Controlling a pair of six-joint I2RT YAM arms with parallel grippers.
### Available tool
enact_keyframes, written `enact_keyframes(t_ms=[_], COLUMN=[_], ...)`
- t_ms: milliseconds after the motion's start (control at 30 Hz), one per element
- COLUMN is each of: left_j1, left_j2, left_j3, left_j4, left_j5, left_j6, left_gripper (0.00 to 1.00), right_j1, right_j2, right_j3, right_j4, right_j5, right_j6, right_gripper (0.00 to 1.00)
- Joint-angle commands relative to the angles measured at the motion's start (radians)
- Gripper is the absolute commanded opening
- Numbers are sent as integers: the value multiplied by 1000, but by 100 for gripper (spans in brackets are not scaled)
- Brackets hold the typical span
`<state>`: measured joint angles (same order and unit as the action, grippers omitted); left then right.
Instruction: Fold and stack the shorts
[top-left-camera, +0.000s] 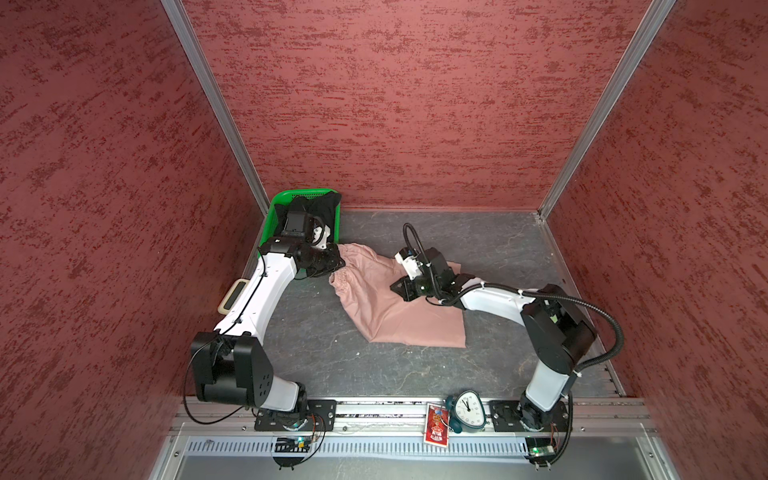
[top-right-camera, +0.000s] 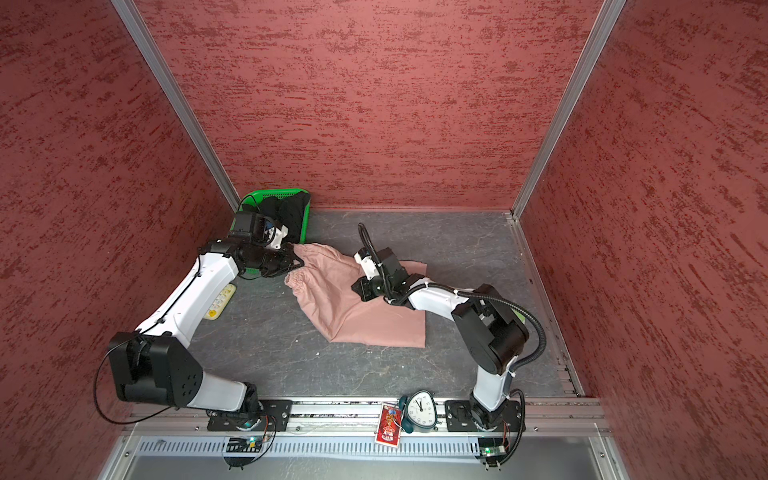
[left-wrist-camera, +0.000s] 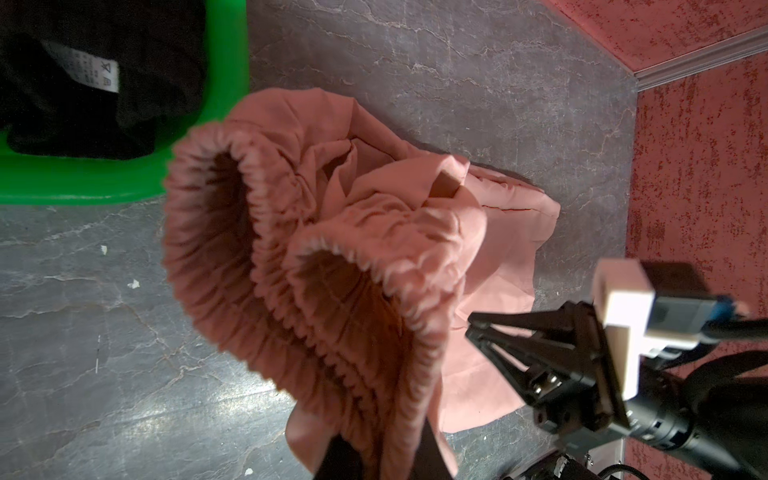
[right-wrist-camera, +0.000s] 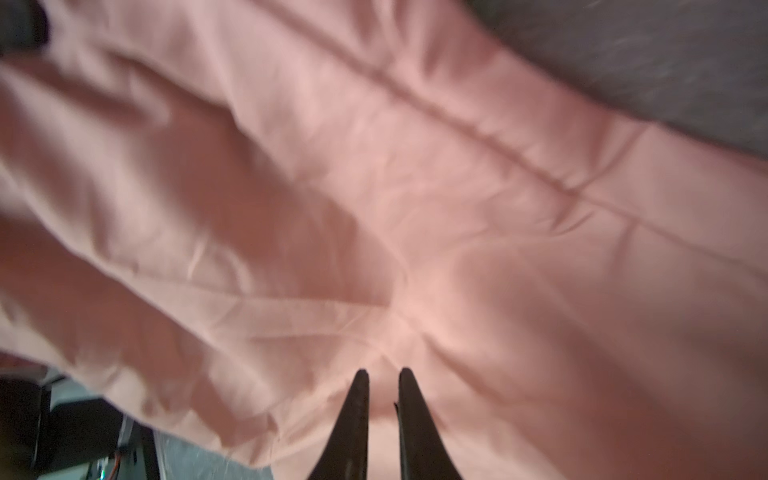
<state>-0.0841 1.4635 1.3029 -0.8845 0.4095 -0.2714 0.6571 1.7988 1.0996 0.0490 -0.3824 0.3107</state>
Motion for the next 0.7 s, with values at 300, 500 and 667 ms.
enact_keyframes(t_ms=[300, 500, 667], left_j1=[-26, -37, -40], left_j2=[26, 33, 67], left_j3=[86, 109, 155], left_j4=[-15, -30, -70], left_j5=[5, 2, -17], left_j6=[65, 92, 108], left_gripper=[1, 1, 1], right_j1=[-21, -31, -35], right_j2=[363, 494, 450], right_j3=[325, 418, 426], right_j4=[32, 101, 103], right_j5=[54, 5, -14], right_j6=[64, 149, 138], right_gripper=[0, 7, 27])
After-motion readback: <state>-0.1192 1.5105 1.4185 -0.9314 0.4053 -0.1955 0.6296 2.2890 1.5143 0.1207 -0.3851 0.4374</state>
